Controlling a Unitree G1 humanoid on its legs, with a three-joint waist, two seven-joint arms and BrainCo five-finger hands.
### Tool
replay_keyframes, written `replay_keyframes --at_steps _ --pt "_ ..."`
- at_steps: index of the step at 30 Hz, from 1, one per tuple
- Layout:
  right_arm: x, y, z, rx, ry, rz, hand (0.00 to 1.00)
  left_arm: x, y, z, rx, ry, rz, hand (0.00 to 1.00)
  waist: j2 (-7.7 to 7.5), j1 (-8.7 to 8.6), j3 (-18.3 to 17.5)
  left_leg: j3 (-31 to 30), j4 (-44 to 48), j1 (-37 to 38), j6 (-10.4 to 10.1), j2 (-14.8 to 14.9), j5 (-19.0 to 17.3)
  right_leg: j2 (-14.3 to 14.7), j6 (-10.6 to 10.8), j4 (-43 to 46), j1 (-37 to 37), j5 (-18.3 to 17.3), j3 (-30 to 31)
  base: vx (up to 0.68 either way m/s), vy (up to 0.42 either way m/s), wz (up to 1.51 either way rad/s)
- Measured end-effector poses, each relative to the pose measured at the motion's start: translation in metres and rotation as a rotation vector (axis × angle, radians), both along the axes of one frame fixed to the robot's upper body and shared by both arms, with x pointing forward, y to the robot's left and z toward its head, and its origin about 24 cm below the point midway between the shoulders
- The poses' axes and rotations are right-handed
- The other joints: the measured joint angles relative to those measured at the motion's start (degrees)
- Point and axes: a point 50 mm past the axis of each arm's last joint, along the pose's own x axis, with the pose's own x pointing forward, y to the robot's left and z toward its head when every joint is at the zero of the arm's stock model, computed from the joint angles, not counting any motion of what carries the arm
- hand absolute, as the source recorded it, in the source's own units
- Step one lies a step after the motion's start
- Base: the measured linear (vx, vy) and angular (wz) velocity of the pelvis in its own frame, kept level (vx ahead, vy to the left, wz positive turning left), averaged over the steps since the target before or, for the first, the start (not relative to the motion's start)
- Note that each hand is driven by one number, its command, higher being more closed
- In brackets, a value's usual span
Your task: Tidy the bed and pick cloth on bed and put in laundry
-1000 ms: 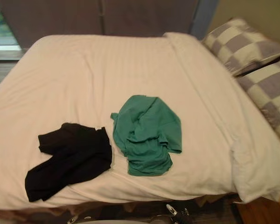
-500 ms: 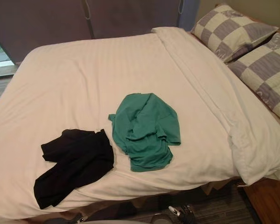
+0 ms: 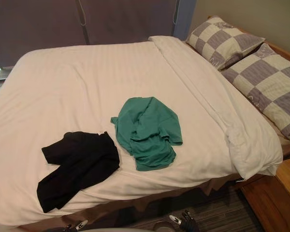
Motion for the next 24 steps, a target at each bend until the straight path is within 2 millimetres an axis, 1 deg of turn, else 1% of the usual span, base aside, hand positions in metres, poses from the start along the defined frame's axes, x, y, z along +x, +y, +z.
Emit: replay_keyframes --at_steps 1,2,3,4,5,6,7,8,9,10,11,12,13,14,15,16,17,18,19,20,21,22,23,24 --pt "-0.002 -0.001 0.0 0.002 0.007 -0.024 0.0 -0.002 -0.001 0.0 -0.008 0.0 0.027 0.0 0.06 0.0 -0.04 -0.01 -0.14 -0.07 -0.06 -0.05 -0.04 0.0 -0.3 -0.35 0.02 0.49 -0.01 -0.04 0.029 -0.02" --pt "-0.006 -0.005 -0.001 0.006 0.019 -0.086 0.0 -0.005 -0.002 -0.001 -0.026 0.003 0.096 0.0 0.18 0.02 -0.1 0.05 -0.16 -0.31 -0.4 -0.06 -0.28 0.01 -0.11 -0.99 0.04 0.82 -0.01 0.0 0.0 0.0" --pt "-0.012 -0.007 -0.002 0.014 0.039 -0.181 0.0 -0.011 0.001 -0.002 -0.033 0.021 0.215 0.0 0.58 0.01 -0.34 0.14 -0.17 -0.66 -0.49 -0.05 -0.42 0.02 -0.15 -1.71 -0.01 1.23 -0.03 0.0 0.0 0.0" --pt "-0.015 -0.007 -0.003 0.02 0.049 -0.23 0.0 -0.015 0.0 -0.002 -0.039 0.032 0.287 0.0 0.62 0.01 -0.45 0.28 -0.17 -0.79 -0.5 -0.04 -0.46 0.03 -0.2 -1.88 -0.11 1.37 -0.03 0.02 0.016 -0.06" --pt "-0.023 -0.01 -0.003 0.024 0.068 -0.309 0.0 -0.024 -0.001 -0.004 -0.048 0.053 0.417 0.0 0.63 0.06 -0.53 0.77 -0.16 -0.75 -0.53 0.01 -0.62 0.05 -0.34 -2.24 -0.1 1.67 0.0 0.05 0.01 -0.12" --pt "-0.033 -0.016 -0.003 0.021 0.081 -0.403 0.0 -0.034 0.002 -0.003 -0.044 0.068 0.538 0.0 0.97 0.15 -0.75 1.25 -0.16 -0.78 -0.67 0.15 -0.79 0.18 -0.26 -2.83 -0.07 1.94 0.05 0.06 0.005 -0.13" --pt "-0.038 -0.019 -0.003 0.016 0.087 -0.452 0.0 -0.038 0.005 -0.003 -0.032 0.077 0.586 0.0 1.02 0.16 -0.89 1.38 -0.16 -0.77 -0.7 0.24 -0.83 0.26 -0.26 -3.0 -0.02 1.97 0.06 0.09 -0.007 -0.09" --pt "-0.05 -0.027 -0.002 -0.004 0.108 -0.548 0.0 -0.047 0.016 0.0 0.002 0.083 0.693 0.0 0.78 0.17 -1.47 1.66 -0.15 -0.69 -0.63 0.47 -0.79 0.5 -0.09 -3.33 0.19 2.08 0.05 0.12 -0.025 -0.06" --pt "-0.061 -0.036 0.0 -0.033 0.129 -0.625 0.0 -0.055 0.03 0.003 0.04 0.077 0.776 0.0 1.05 0.28 -1.73 2.62 -0.15 -0.21 -0.68 1.0 -0.83 0.78 -0.03 -3.7 0.77 2.12 0.05 0.13 -0.031 -0.07" --pt "-0.066 -0.041 0.001 -0.047 0.137 -0.666 0.0 -0.058 0.037 0.005 0.061 0.071 0.807 0.0 1.18 0.37 -1.84 2.86 -0.15 0.16 -0.73 1.22 -0.86 0.93 -0.04 -3.73 1.14 2.13 0.05 0.14 -0.034 -0.1" --pt "-0.074 -0.051 0.004 -0.076 0.145 -0.735 0.0 -0.065 0.051 0.011 0.114 0.062 0.827 0.0 1.2 0.47 -2.66 2.99 -0.15 0.31 -1.0 1.41 -1.06 1.18 -0.26 -3.77 1.23 1.97 0.04 0.14 -0.032 -0.1" --pt "-0.078 -0.062 0.007 -0.108 0.147 -0.788 0.0 -0.065 0.065 0.017 0.183 0.047 0.789 0.0 1.14 0.49 -3.21 3.35 -0.14 0.37 -1.18 1.89 -1.19 1.31 -0.32 -3.81 1.23 1.92 -0.01 0.12 -0.026 -0.11" --pt "-0.079 -0.067 0.009 -0.123 0.142 -0.814 0.0 -0.064 0.072 0.019 0.212 0.031 0.764 0.0 0.78 0.57 -3.49 3.63 -0.14 0.39 -1.29 2.02 -1.26 1.32 -0.35 -3.83 1.24 1.9 -0.01 0.09 -0.031 -0.12" --pt "-0.079 -0.08 0.014 -0.151 0.117 -0.865 0.0 -0.055 0.085 0.025 0.262 -0.025 0.706 0.0 0.96 0.55 -3.64 4.22 -0.11 0.32 -1.51 2.03 -1.43 1.8 -0.43 -3.97 1.17 1.83 0.0 0.06 -0.021 -0.09" --pt "-0.079 -0.088 0.017 -0.171 0.107 -0.877 0.0 -0.05 0.092 0.029 0.291 -0.066 0.678 0.0 0.91 0.53 -3.69 4.28 -0.11 0.32 -1.63 2.06 -1.51 1.87 -0.48 -4.08 1.21 1.79 -0.01 0.07 -0.029 -0.06" --pt "-0.079 -0.105 0.025 -0.218 0.081 -0.9 0.0 -0.036 0.105 0.037 0.34 -0.153 0.624 0.0 0.67 0.54 -3.86 4.36 -0.11 0.34 -1.74 2.17 -1.61 1.97 -0.55 -4.17 1.28 1.67 -0.03 0.06 -0.013 0.0" --pt "-0.077 -0.126 0.036 -0.306 0.068 -0.861 0.0 -0.016 0.118 0.049 0.395 -0.262 0.577 0.0 0.71 0.54 -3.91 4.4 -0.1 0.35 -1.85 2.16 -1.7 2.04 -0.6 -4.18 1.29 1.53 -0.07 0.05 -0.007 0.0" --pt "-0.076 -0.135 0.042 -0.365 0.078 -0.81 0.0 -0.005 0.124 0.056 0.424 -0.319 0.554 0.0 0.66 0.53 -3.95 4.42 -0.1 0.35 -1.87 2.17 -1.71 2.07 -0.62 -4.19 1.29 1.49 -0.08 0.05 0.003 0.01" --pt "-0.071 -0.155 0.056 -0.487 0.1 -0.7 0.0 0.017 0.137 0.071 0.473 -0.412 0.509 0.0 0.54 0.57 -4.1 4.42 -0.09 0.29 -1.87 2.26 -1.71 2.07 -0.64 -4.2 1.5 1.44 -0.15 0.04 -0.001 0.01" --pt "-0.067 -0.169 0.066 -0.56 0.108 -0.638 0.0 0.023 0.144 0.077 0.5 -0.423 0.501 0.0 0.5 0.68 -4.15 4.41 -0.06 0.24 -1.87 2.31 -1.7 2.08 -0.64 -4.28 1.59 1.44 -0.21 0.07 -0.007 0.04" --pt "-0.069 -0.192 0.084 -0.666 0.109 -0.607 0.0 0.03 0.155 0.089 0.542 -0.455 0.458 0.0 0.2 1.44 -4.36 4.27 0.46 0.23 -1.86 2.44 -1.71 2.26 -0.66 -4.47 1.77 1.43 -0.43 0.05 -0.009 0.07" --pt "-0.072 -0.2 0.092 -0.701 0.108 -0.614 0.0 0.035 0.16 0.096 0.562 -0.476 0.427 0.0 0.07 2.07 -4.46 4.22 0.65 0.16 -1.86 2.51 -1.71 2.27 -0.66 -4.56 1.89 1.43 -0.59 0.05 -0.016 0.14" --pt "-0.073 -0.218 0.109 -0.773 0.092 -0.615 0.0 0.047 0.176 0.115 0.618 -0.528 0.356 0.0 -0.25 3.02 -4.67 3.9 0.69 0.18 -1.86 2.72 -1.71 2.43 -0.77 -4.65 1.92 1.37 -1.01 0.01 -0.016 0.14" --pt "-0.069 -0.226 0.119 -0.813 0.072 -0.602 0.0 0.053 0.186 0.128 0.659 -0.552 0.314 0.0 -0.52 3.18 -4.84 3.69 0.77 0.16 -1.86 2.8 -1.71 2.5 -0.89 -4.68 1.96 1.3 -1.17 0.0 -0.024 0.14"
